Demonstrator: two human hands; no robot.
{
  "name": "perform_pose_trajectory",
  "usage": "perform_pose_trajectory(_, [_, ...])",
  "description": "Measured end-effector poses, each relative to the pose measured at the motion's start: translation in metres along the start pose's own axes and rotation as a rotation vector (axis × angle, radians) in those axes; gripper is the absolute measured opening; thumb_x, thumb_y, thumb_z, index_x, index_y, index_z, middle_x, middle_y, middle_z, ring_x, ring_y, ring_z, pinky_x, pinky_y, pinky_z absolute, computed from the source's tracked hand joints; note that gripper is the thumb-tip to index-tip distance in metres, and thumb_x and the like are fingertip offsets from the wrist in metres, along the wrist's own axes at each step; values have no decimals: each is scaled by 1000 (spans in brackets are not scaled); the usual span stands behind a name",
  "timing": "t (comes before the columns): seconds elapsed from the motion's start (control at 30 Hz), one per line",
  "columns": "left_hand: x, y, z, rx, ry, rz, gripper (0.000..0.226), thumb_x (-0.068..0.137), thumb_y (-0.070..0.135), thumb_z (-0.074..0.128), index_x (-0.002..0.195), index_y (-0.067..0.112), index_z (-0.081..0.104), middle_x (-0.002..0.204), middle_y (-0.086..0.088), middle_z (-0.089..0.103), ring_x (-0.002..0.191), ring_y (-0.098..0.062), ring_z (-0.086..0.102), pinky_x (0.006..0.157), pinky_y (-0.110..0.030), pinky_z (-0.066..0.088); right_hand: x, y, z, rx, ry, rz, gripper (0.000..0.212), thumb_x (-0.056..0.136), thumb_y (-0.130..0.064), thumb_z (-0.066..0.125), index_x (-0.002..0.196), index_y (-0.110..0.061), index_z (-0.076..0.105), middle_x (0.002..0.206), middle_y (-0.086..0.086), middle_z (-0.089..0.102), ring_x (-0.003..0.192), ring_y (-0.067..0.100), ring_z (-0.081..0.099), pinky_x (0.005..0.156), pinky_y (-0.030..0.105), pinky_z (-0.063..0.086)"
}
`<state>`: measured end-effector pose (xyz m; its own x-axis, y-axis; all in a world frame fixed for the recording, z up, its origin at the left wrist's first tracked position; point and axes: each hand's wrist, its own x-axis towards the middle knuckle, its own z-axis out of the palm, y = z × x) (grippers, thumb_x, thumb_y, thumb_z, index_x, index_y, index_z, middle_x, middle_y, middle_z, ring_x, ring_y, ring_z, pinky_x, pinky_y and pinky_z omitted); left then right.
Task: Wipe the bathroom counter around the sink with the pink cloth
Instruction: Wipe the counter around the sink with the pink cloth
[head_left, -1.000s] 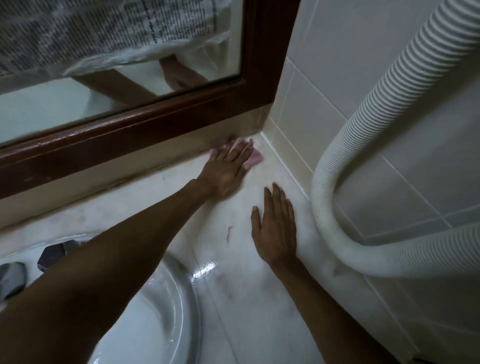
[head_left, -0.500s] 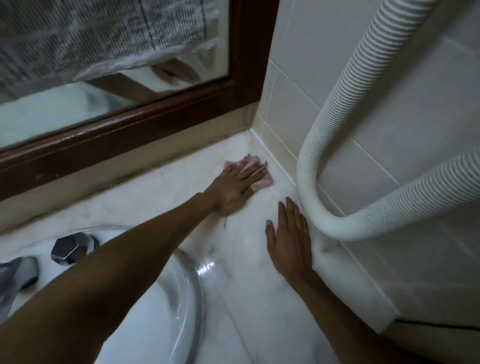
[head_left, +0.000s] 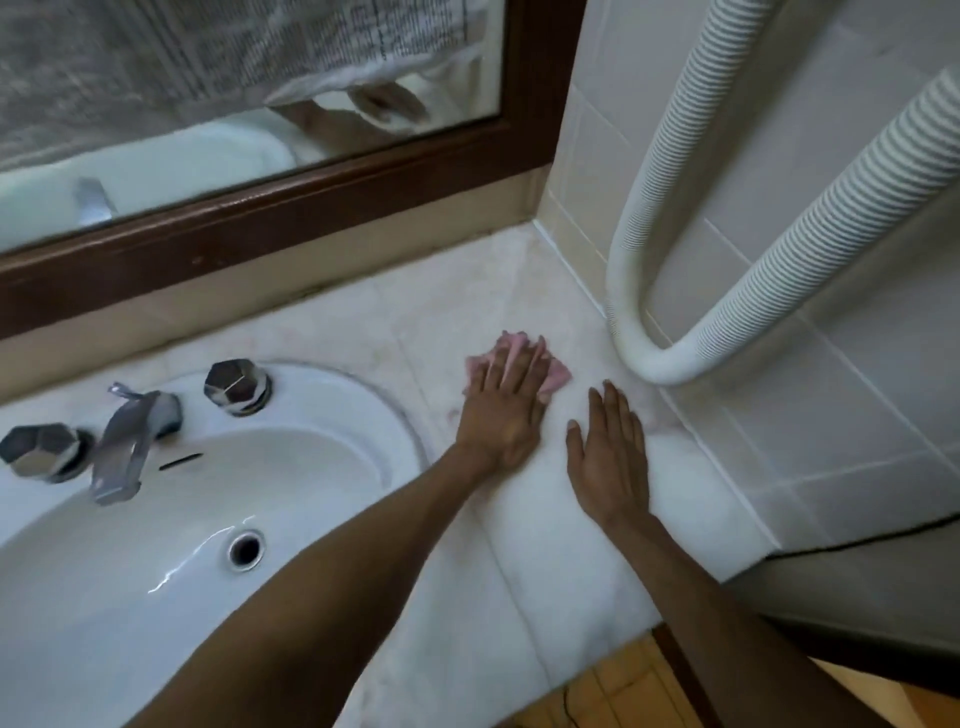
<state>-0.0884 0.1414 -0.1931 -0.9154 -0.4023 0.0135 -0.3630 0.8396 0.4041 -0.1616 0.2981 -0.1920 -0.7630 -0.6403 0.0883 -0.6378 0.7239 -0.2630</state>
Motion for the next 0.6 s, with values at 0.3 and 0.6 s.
perform_pose_trajectory(0.3, [-164,47,14,54,-14,-81,58,111,40,19,166,24,7,174,4,-5,160,-23,-15,129,-50,-7,-78,12,-25,49,-152,-132,62,100,-39,23,147,-2,37,157,20,33,146,32,30,121,48,21])
perform_pose_trajectory(0.6, [-317,50,-6,50,-53,-221,56,112,43,18,165,31,4,172,10,-14,158,-14,-20,130,-47,-5,-136,-26,-35,170,-307,-232,54,104,-31,40,150,-5,33,162,16,22,150,30,19,122,47,16])
